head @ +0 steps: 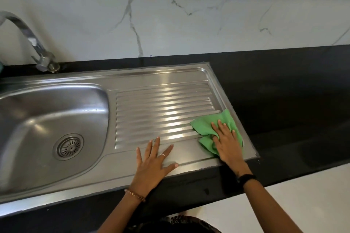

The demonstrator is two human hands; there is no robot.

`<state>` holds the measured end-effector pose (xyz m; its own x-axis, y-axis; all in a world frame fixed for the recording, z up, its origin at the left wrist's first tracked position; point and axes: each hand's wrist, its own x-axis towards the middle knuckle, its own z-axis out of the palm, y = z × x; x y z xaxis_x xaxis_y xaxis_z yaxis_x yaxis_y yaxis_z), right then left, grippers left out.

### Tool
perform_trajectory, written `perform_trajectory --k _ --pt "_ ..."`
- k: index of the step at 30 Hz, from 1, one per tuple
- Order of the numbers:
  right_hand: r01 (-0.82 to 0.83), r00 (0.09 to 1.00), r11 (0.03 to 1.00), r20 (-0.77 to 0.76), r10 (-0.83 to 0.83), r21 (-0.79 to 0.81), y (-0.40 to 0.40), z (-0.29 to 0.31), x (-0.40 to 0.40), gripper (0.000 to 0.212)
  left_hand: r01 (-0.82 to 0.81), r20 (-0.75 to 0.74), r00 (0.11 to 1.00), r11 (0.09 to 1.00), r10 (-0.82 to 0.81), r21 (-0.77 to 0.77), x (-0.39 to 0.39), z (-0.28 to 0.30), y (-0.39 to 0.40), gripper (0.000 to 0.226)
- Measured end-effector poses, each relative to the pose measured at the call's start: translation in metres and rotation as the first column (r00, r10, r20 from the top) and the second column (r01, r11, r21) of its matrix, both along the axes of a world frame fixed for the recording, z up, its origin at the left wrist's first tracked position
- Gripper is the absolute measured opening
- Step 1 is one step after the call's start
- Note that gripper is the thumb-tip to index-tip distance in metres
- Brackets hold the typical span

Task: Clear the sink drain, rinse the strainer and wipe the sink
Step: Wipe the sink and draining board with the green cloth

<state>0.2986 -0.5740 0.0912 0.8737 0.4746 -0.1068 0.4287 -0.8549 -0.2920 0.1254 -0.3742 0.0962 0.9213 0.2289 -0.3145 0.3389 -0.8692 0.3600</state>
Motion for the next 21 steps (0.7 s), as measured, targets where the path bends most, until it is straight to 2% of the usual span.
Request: perform_trajectory --k 3,7,11,15,18,21 --pt "0.019 0.999 0.998 -0.033 -0.017 0.057 0.016 0.0 -0.019 0.049 -0.081 0.027 0.996 0.996 0.082 -0.036 -0.018 -0.001 0.013 0.07" --pt "-0.215 0.976 0.976 -0.032 0.214 -0.036 0.065 -0.004 -0.054 0.05 -0.221 0.062 0.973 0.975 0.222 -0.012 -0.048 -0.002 0.036 0.078" --pt "-0.448 0.886 0.893 -0.119 0.448 0.033 0.148 -0.003 -0.102 0.053 -0.365 0.081 0.929 0.931 0.362 0.022 -0.073 -0.001 0.054 0.105" --pt "-0.636 0.759 0.77 -0.136 0.637 0.057 0.192 0.001 -0.14 0.053 -0.447 0.104 0.887 0.893 0.451 -0.057 -0.089 0.0 0.063 0.11" --pt "-0.644 0.742 0.755 -0.142 0.655 0.118 0.176 0.001 -0.136 0.05 -0.419 0.108 0.9 0.907 0.421 -0.047 -0.086 -0.001 0.065 0.113" --pt "-0.584 0.795 0.804 -0.125 0.594 0.108 0.137 -0.001 -0.117 0.05 -0.353 0.125 0.926 0.934 0.356 -0.044 -0.069 -0.002 0.057 0.111"
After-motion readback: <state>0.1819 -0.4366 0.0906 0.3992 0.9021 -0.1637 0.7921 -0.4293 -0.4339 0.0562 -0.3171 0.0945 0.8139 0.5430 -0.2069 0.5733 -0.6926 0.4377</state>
